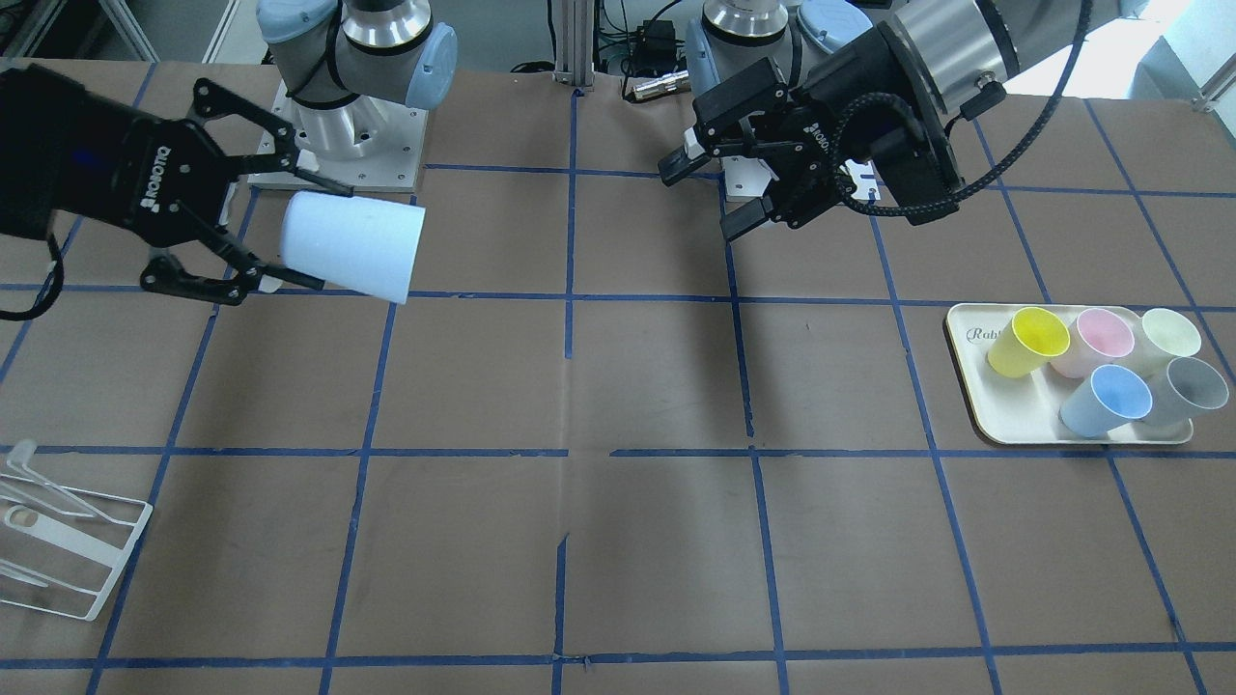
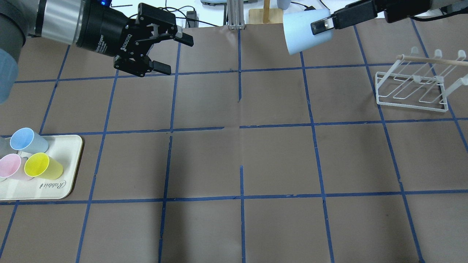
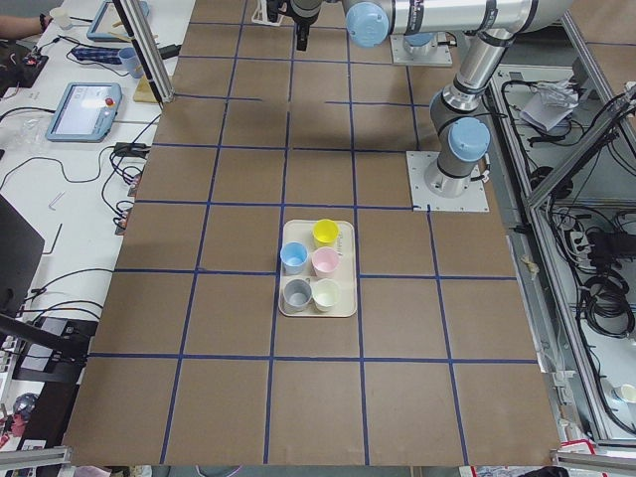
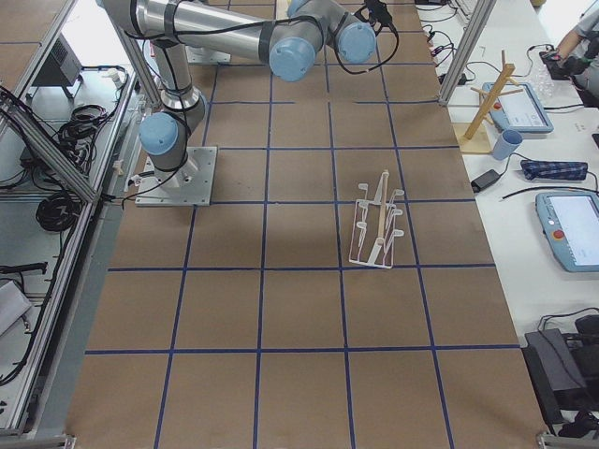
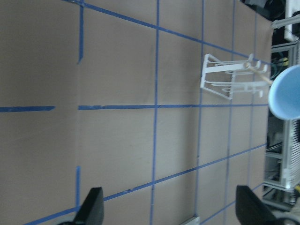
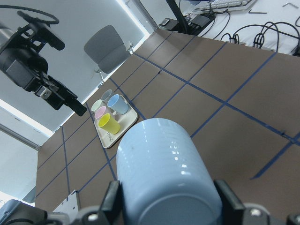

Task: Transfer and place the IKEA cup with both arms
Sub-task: 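Bring the cup toward the left gripper and grasp its rim with the left gripper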

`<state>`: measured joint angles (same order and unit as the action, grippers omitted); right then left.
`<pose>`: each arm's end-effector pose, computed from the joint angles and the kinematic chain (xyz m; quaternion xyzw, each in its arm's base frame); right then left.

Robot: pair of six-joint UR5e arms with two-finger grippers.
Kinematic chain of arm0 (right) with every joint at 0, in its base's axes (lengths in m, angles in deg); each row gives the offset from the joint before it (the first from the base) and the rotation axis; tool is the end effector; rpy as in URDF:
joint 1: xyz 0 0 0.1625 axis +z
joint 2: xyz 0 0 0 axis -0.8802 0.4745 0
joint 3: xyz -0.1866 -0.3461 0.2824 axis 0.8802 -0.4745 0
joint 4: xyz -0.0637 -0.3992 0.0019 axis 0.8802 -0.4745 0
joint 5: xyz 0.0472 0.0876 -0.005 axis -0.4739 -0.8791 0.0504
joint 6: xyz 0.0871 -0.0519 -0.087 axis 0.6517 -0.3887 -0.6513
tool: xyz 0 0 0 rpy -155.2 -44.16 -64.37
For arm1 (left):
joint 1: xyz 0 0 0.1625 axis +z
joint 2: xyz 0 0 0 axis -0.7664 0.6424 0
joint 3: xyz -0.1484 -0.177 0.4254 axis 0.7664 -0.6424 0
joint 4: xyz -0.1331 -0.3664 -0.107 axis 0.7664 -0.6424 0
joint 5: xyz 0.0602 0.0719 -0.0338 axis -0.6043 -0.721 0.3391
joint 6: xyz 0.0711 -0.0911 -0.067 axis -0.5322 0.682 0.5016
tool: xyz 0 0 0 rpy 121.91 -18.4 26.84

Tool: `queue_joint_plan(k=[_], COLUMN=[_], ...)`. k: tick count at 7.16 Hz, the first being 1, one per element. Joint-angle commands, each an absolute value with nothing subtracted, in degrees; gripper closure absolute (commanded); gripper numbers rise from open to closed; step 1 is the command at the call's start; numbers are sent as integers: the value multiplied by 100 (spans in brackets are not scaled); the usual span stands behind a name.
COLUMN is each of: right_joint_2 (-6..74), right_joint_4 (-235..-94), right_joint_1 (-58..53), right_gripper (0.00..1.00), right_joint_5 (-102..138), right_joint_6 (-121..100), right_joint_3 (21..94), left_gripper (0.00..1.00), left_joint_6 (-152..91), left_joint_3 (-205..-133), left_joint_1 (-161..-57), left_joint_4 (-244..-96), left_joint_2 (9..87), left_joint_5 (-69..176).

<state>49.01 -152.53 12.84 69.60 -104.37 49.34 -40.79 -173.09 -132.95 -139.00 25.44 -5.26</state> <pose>0.1105 -0.5386 0.5437 -0.3371 0.7781 -0.2309 0.4770 -0.1809 -0.4848 0.5543 0.0821 -0.8929 0.0297 0.4418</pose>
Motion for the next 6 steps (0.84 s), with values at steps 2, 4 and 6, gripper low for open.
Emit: queue_joint_plan(k=[2, 4, 6], right_joint_2=[5150, 5150, 5246], right_joint_4=[-15129, -15138, -15138], right_joint_1=[1742, 2023, 2042], right_gripper=[49, 48, 48], right_joint_5=[6243, 5925, 5794], right_joint_6=[-10443, -10425, -10399], right_joint_3=[5029, 5029, 5029], left_gripper=[0, 0, 0], left_joint_6=[-3138, -2787, -2697], left_joint_3=[-17401, -17445, -17655], left_joint_1=[-13274, -13274, -13282], left_joint_4=[-13775, -13810, -13766], left_joint_2=[2657, 2666, 2666], left_joint_5=[1273, 2285, 2721])
